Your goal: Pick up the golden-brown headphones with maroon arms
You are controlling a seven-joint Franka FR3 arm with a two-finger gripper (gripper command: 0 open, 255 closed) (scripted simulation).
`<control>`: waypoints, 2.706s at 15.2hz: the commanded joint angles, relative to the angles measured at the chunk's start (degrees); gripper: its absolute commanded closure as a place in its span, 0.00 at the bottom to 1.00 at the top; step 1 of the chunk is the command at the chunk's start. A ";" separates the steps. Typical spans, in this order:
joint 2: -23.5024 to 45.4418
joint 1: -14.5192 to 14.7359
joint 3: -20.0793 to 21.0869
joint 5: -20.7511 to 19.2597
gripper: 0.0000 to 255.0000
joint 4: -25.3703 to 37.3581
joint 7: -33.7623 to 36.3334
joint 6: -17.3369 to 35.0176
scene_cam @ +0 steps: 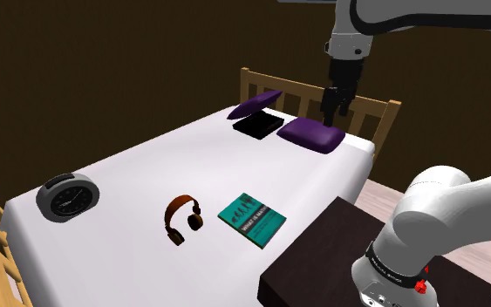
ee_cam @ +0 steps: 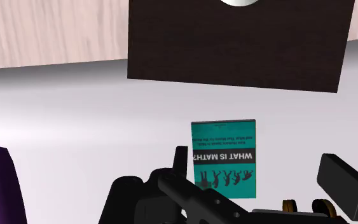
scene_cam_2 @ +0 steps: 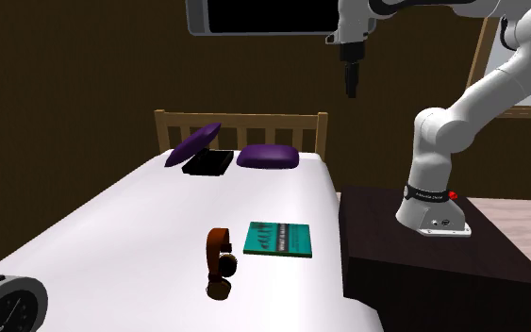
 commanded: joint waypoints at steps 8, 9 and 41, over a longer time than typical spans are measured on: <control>2.48 1.88 1.41 3.04 0.00 -10.73 2.10 16.77; 3.28 2.20 1.64 3.48 0.00 -11.96 2.35 19.32; 71.17 12.82 11.07 21.87 0.00 1.92 -1.42 91.54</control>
